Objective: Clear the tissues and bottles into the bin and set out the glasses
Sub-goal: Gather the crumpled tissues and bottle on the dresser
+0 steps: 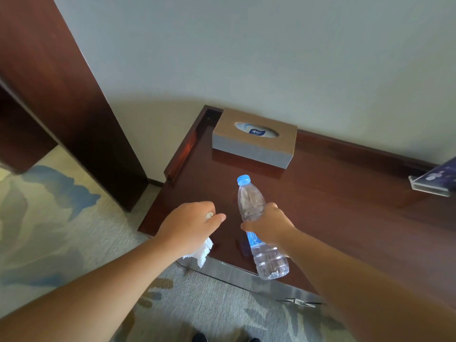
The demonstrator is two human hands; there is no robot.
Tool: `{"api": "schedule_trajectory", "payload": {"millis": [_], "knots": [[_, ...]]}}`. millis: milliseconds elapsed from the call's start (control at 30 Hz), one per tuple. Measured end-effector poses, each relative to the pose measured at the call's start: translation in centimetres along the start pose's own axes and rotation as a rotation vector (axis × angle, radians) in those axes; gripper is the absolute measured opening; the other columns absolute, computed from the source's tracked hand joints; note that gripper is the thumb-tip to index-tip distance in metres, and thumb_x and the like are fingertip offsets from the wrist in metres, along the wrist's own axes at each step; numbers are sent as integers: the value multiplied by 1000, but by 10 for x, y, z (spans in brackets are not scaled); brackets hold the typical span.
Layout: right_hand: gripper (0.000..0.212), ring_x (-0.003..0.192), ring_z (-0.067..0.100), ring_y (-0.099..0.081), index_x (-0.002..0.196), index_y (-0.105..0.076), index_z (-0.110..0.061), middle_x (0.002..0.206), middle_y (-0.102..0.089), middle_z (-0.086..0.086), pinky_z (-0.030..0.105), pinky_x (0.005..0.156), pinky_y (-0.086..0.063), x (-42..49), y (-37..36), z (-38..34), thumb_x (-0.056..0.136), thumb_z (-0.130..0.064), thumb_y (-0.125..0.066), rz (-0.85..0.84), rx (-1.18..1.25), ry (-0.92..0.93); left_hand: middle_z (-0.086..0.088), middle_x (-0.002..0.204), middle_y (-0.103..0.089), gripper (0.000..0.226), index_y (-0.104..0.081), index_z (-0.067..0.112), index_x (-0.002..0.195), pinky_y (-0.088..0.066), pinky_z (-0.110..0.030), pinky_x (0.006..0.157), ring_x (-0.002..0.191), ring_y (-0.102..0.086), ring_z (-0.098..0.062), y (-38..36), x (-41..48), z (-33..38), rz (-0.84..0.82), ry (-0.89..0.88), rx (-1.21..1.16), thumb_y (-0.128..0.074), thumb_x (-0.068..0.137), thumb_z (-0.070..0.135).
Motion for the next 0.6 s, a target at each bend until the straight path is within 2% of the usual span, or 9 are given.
{"api": "schedule_trajectory", "payload": {"millis": [100, 167, 200, 267, 333, 400, 467, 600], "knots": [[73, 98, 25, -59, 123, -38, -14, 114, -52, 7, 42, 79, -57, -16, 13, -5, 67, -39, -77, -21, 129, 52, 8, 58, -53, 21, -55, 25, 79, -30, -25, 47, 54, -50, -7, 4, 3, 8, -3, -17, -24, -53, 90, 43], [64, 90, 21, -60, 118, -39, -19, 106, -53, 4, 34, 67, -55, -28, 24, -8, 69, -36, -77, -17, 206, 86, 13, 65, -56, 5, -56, 31, 91, -31, -18, 47, 59, -54, -3, 6, 6, 17, -7, -55, -39, -53, 92, 36], [60, 87, 19, -61, 116, -40, -20, 103, -54, 2, 31, 61, -53, -35, 29, -8, 70, -36, -76, -6, 234, 103, 14, 67, -57, 4, -56, 33, 96, -31, -15, 48, 61, -55, -2, 7, 7, 23, -1, -77, -52, -54, 92, 32], [56, 84, 17, -61, 112, -41, -22, 99, -56, 1, 30, 59, -51, -47, 41, -8, 71, -35, -76, 31, 275, 133, 12, 73, -61, 10, -57, 32, 99, -38, -17, 52, 66, -59, -4, 12, 11, 34, 11, -113, -85, -54, 92, 26], [54, 84, 18, -63, 110, -42, -22, 99, -58, 1, 34, 63, -55, -59, 54, -6, 69, -36, -75, 80, 298, 152, 9, 77, -65, 11, -60, 31, 97, -47, -26, 61, 71, -61, -8, 16, 14, 48, 12, -149, -105, -53, 92, 24], [52, 82, 18, -64, 107, -44, -23, 97, -60, 1, 34, 65, -57, -71, 68, 0, 68, -36, -75, 131, 320, 158, 7, 72, -64, 8, -59, 31, 90, -50, -32, 64, 69, -62, -9, 18, 16, 65, 2, -198, -104, -53, 92, 26], [52, 81, 16, -65, 107, -44, -24, 96, -60, -1, 32, 62, -55, -83, 82, 8, 68, -38, -75, 171, 354, 164, 7, 66, -61, 8, -57, 30, 84, -46, -30, 57, 65, -59, -8, 18, 17, 82, -9, -250, -90, -54, 91, 33], [58, 81, 15, -67, 112, -45, -27, 97, -63, -2, 31, 63, -57, -106, 103, 31, 68, -45, -78, 231, 434, 165, 7, 62, -57, 25, -53, 28, 79, -34, -26, 48, 59, -55, -6, 11, 14, 117, -27, -351, -71, -59, 86, 51]]}}
Point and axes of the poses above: each hand's wrist, its own x-axis towards the middle knuckle, its own y-axis out of the back of the hand, z = x × y, the point moved 5 cm from there along x, towards the middle knuckle
